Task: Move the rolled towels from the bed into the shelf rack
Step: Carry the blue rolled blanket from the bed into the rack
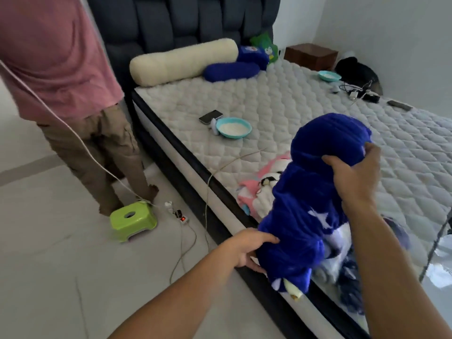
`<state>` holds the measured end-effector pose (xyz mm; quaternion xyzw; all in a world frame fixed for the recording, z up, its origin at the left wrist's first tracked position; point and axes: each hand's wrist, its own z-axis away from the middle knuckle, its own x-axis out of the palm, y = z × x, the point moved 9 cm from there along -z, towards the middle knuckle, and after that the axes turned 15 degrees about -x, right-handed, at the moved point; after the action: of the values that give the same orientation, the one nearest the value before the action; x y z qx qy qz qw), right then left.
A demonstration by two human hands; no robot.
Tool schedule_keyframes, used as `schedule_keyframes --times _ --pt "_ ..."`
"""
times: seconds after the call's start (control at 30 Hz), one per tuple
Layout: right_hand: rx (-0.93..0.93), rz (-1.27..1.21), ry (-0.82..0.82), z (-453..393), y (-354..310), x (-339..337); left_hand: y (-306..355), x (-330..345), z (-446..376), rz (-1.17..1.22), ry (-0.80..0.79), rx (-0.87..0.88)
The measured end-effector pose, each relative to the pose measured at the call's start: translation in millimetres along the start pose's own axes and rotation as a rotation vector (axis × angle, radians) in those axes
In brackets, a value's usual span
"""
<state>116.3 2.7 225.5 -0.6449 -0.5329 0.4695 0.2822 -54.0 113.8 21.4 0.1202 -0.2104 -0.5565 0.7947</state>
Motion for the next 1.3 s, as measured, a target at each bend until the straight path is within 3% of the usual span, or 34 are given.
schedule_keyframes --times 0.17,0.33,0.5,0.63,0.8,1.03,1.17,1.3 --pt "-0.056 -0.127 -0.243 55 -79 145 -47 -163 78 0.238 0.285 0.096" --pt "-0.215 -0.288 -0.625 147 -185 304 -146 -300 171 0.567 0.536 0.18" --pt "-0.359 -0.496 -1.003 290 -296 431 -280 -381 262 0.932 0.77 0.206" --pt "-0.493 -0.673 -1.305 421 -383 487 -383 -413 316 1.224 0.913 0.179" --pt "-0.782 -0.91 -1.604 566 -469 499 -464 -421 350 1.591 1.034 0.168" --pt "-1.132 -1.248 -1.96 704 -558 436 -518 -397 392 2.011 1.245 0.332" --pt "-1.201 -1.391 -2.009 761 -615 407 -550 -390 441 2.155 1.495 0.486" --pt "-1.186 -1.436 -2.016 817 -663 395 -580 -393 501 2.129 1.776 0.572"
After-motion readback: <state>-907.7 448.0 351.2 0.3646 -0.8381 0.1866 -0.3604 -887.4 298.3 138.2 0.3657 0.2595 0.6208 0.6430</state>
